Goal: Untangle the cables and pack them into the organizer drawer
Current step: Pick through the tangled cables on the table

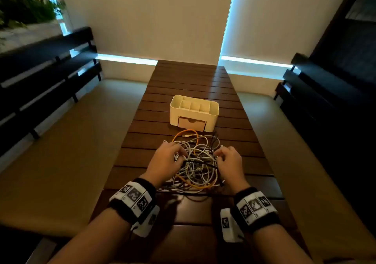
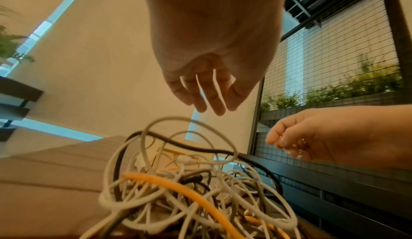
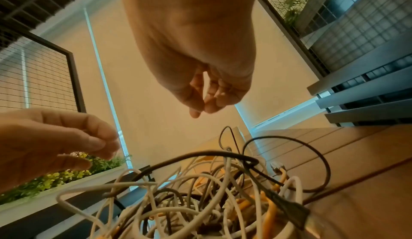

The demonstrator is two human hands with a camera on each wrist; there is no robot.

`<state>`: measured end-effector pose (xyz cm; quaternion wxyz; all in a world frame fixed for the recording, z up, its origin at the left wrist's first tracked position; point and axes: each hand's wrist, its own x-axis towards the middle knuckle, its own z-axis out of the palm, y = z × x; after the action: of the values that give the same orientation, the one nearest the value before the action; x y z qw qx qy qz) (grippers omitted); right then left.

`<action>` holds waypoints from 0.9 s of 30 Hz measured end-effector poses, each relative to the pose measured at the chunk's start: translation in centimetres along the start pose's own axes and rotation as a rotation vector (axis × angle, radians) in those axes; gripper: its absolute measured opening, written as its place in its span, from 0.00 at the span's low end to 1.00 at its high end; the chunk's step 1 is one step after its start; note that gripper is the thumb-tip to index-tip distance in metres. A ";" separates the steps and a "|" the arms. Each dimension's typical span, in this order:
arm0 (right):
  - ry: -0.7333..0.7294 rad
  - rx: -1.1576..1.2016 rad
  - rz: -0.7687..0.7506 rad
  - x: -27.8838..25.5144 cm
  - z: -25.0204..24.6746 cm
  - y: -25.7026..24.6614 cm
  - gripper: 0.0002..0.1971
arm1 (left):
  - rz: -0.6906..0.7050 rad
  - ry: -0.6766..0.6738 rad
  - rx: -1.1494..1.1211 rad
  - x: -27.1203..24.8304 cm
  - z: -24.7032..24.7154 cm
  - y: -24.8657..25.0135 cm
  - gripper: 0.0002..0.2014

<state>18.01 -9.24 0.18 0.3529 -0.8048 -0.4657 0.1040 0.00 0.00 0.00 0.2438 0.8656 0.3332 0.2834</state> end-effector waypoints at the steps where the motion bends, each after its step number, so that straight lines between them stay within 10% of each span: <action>1: 0.005 0.024 0.010 0.4 0.4 0.0 0.11 | -0.050 -0.066 -0.031 0.1 0.4 -0.2 0.08; 5: -0.092 0.017 -0.041 0.6 2.9 -0.5 0.10 | -0.148 -0.278 -0.037 -0.6 1.9 -1.7 0.11; 10: -0.250 -0.005 -0.223 0.6 5.7 -1.1 0.12 | -0.148 -0.174 -0.100 -2.0 2.8 -2.4 0.07; 17: -0.312 -0.036 -0.065 1.1 7.2 -1.3 0.11 | -0.153 -0.065 -0.244 -2.9 3.5 -2.8 0.15; 23: -0.222 -0.085 -0.085 1.2 7.1 -2.0 0.07 | -0.172 0.115 -0.294 -3.1 3.7 -1.9 0.12; 27: 0.018 0.407 0.117 2.1 3.6 -3.3 0.08 | -0.069 -0.032 -0.162 -2.7 3.5 -1.8 0.12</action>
<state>15.14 -4.82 0.06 0.5056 -0.7435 -0.3845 0.2090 -0.14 -1.54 -4.46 0.3280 0.8355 0.3347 0.2871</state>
